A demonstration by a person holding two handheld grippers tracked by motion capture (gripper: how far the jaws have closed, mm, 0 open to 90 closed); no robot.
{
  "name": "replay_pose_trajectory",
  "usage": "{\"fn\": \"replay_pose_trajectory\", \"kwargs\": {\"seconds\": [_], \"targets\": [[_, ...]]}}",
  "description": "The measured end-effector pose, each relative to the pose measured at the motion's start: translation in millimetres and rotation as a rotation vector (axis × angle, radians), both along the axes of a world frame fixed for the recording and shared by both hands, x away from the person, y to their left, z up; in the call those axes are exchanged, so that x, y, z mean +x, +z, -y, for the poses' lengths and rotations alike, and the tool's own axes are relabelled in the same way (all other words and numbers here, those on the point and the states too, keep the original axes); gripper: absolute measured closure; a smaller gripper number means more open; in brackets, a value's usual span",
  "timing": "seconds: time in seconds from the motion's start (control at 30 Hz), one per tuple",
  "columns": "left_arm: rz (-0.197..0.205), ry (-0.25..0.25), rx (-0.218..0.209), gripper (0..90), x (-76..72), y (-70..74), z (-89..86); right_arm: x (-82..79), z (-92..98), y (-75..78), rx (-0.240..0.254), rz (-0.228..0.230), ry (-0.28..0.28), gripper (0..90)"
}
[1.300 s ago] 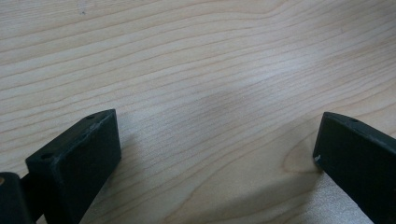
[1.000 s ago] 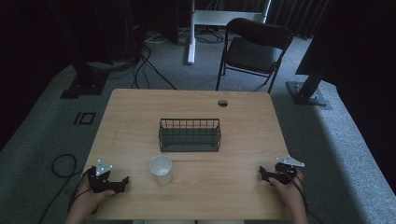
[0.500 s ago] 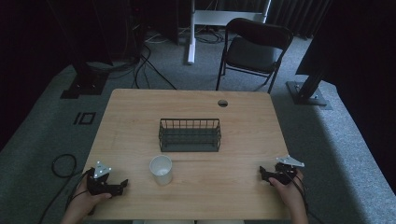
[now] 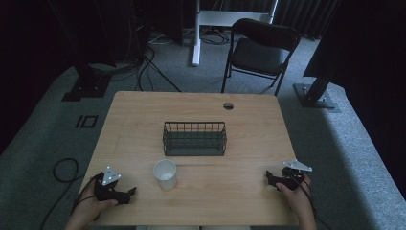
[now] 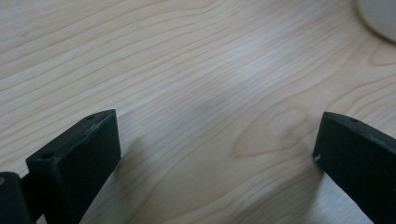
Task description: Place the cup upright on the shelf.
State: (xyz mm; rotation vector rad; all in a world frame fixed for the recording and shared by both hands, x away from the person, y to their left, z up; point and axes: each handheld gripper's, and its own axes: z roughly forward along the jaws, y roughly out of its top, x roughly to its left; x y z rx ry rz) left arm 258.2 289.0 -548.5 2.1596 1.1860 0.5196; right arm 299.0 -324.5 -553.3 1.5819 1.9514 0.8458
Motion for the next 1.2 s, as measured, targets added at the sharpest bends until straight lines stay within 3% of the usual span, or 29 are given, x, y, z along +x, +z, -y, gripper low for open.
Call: {"fn": "replay_pose_trajectory", "kwargs": {"seconds": [0.23, 0.63, 1.2], "targets": [[0.017, -0.063, -0.029, 1.1, -1.3, 5.9, 14.0, 0.0, 0.0, 0.0, 0.000, 0.000, 0.000, 11.7], [0.082, -0.154, -0.081, 1.1, -7.7, 26.4, 34.2, 0.0, 0.1, 0.0, 0.000, 0.000, 0.000, 11.7], [0.121, -0.264, -0.147, 1.2, -6.8, 36.1, 65.9, 0.0, 0.0, 0.0, 0.001, 0.000, 0.000, 11.6]]}}
